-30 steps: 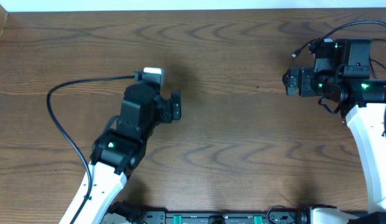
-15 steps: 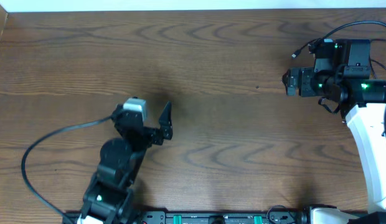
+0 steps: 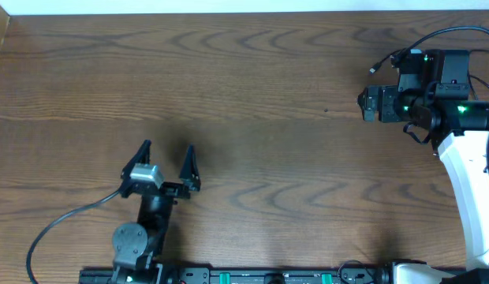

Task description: Untangle cables

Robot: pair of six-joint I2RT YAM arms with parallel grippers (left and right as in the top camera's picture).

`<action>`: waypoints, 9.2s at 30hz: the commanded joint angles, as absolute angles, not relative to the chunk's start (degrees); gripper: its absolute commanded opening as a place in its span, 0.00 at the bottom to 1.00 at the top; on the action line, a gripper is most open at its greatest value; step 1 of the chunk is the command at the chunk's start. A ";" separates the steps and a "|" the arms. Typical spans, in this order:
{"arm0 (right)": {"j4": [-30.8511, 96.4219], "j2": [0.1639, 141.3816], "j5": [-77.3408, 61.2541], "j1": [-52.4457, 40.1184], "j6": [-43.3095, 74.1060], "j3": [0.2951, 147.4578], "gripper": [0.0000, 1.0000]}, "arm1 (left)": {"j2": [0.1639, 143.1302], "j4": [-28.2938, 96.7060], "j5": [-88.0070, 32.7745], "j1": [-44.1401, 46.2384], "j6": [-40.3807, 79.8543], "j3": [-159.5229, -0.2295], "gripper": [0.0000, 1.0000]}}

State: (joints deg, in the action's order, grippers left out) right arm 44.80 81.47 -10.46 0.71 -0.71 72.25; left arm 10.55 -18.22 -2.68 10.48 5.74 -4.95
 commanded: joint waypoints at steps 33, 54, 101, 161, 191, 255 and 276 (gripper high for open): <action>44.82 81.01 -10.22 0.32 -1.34 72.25 0.99 | 0.27 3.62 -6.87 7.31 0.38 -0.23 0.92; 44.82 81.01 -10.22 0.32 -1.34 72.25 0.99 | 0.27 3.62 -6.87 7.31 0.38 -0.23 0.92; -26.15 53.54 -12.36 -0.84 1.65 18.00 0.99 | 0.27 3.62 -6.87 7.31 0.38 -0.23 0.92; 4.47 0.27 -0.16 1.78 6.22 0.32 0.99 | 0.27 3.62 -6.87 7.31 0.38 -0.23 0.92; 4.32 1.26 -1.45 1.67 1.65 0.32 0.99 | 0.27 3.62 -6.87 7.31 0.38 -0.23 0.92; 4.32 1.26 -1.43 1.67 1.65 0.32 0.99 | 0.27 3.62 -6.87 7.31 0.38 -0.23 0.92; 4.32 1.26 -1.45 1.67 1.65 0.32 0.99 | 0.27 3.62 -6.87 7.29 0.38 -0.23 0.92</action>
State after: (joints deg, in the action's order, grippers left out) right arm 4.05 1.10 -1.48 1.63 2.33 0.38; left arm 0.60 1.37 -5.69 7.55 1.21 -1.04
